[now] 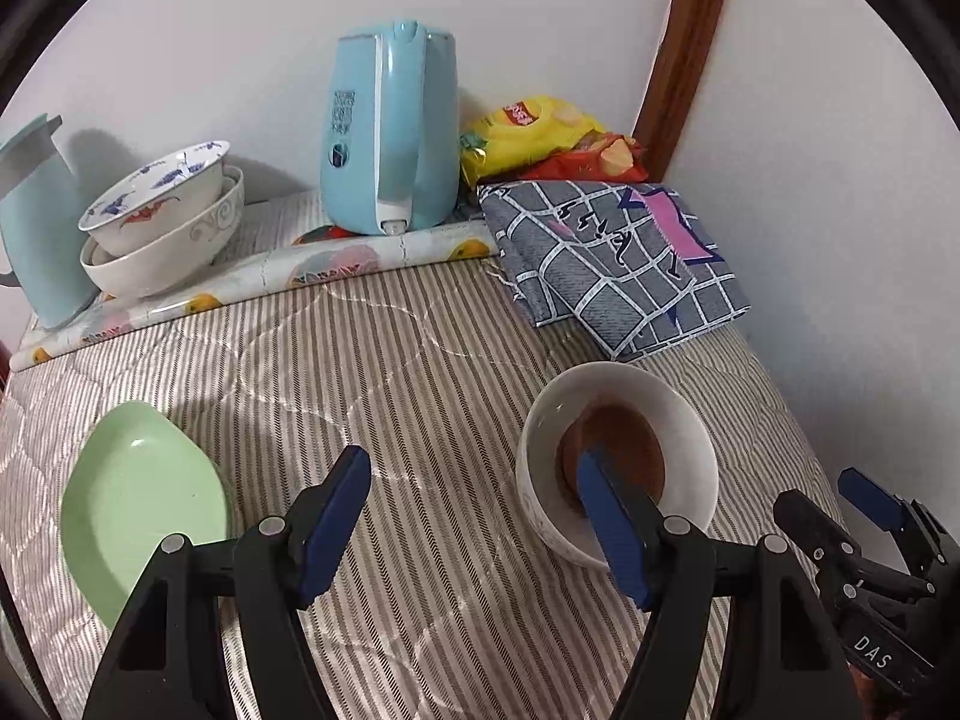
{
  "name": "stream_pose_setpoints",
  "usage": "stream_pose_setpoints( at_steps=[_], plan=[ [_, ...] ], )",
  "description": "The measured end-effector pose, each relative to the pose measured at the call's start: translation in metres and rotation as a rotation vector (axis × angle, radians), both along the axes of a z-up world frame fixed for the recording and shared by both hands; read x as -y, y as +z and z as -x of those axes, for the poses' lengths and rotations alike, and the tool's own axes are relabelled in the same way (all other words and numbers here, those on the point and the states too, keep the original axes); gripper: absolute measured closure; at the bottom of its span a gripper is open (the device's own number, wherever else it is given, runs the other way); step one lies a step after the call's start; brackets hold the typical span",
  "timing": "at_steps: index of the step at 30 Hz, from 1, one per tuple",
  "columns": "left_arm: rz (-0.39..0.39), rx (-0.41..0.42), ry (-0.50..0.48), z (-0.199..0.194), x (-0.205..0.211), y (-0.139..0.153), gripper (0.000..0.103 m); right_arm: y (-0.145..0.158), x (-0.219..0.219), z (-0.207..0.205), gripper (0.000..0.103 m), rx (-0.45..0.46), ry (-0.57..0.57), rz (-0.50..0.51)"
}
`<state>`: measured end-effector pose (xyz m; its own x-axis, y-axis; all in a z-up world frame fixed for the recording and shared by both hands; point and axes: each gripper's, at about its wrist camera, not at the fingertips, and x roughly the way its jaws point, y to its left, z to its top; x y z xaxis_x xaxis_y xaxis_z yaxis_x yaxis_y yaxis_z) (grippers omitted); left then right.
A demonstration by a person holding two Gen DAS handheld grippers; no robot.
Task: Organize plates and bowls
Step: 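Move both tools to the white bowl rim and close on it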
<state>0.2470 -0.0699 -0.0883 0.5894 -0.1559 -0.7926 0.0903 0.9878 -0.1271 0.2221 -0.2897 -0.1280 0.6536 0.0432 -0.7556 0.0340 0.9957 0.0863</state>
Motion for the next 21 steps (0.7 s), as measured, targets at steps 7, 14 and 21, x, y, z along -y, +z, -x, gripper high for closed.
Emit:
stream_pose_setpoints(
  at_steps=[7,14,21],
  plan=[
    [0.035,-0.036,-0.01,-0.011,0.0,-0.01,0.034,-0.011,-0.001,-0.014,0.032,-0.036,0.028,-0.021],
    [0.017,-0.085,-0.03,-0.024,0.01,-0.024,0.046,-0.02,-0.008,-0.031,0.042,-0.07,0.064,-0.039],
    [-0.012,-0.155,-0.038,-0.037,0.017,-0.043,0.064,-0.034,-0.021,-0.049,0.051,-0.129,0.092,-0.024]
  ],
)
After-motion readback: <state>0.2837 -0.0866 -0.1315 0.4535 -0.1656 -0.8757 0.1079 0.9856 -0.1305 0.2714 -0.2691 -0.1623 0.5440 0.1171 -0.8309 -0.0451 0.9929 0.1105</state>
